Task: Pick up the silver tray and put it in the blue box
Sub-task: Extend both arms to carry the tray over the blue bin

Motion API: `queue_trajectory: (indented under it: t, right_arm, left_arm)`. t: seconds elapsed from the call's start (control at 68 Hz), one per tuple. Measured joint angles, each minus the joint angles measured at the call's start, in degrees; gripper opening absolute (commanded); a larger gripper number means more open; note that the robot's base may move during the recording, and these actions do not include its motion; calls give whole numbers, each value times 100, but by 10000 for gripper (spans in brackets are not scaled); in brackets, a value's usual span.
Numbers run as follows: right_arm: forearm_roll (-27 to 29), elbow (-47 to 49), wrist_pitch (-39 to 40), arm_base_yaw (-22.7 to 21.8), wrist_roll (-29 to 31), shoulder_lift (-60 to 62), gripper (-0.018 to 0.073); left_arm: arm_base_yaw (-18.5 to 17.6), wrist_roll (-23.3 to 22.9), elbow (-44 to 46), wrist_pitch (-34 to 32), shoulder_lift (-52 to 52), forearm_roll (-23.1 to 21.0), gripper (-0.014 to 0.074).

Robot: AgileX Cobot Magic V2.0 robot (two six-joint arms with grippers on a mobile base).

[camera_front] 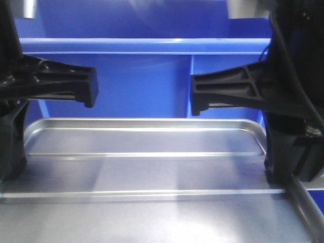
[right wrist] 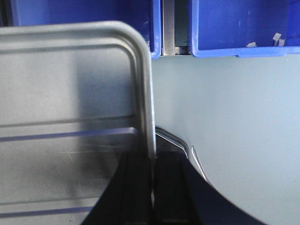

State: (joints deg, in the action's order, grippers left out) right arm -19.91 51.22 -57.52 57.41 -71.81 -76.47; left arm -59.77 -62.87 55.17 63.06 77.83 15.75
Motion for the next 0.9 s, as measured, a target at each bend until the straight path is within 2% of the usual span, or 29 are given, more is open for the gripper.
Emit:
queue_trajectory:
  t: [0.191,0.353,0.47,0.691,0.897]
  right_arm:
    - [-14,308,-263,-12,281,0,60]
    - [-145,819,-641,-45,584,0,60]
    - [-253,1176,-835,-75,777,0,60]
    - [-528,2019,-1418,-241,1129,0,60]
    - [-582,2892,-1356,-651,1666,0,60]
  left_arm:
    - [0,210,202,229,0,86,-92]
    - [0,306,724,602,0,454,-92]
    - [61,579,1171,934,0,677,-92]
    - [417,1271,2109,934,0,806,-92]
    - [827,1801,2759,934,-43,876,-92]
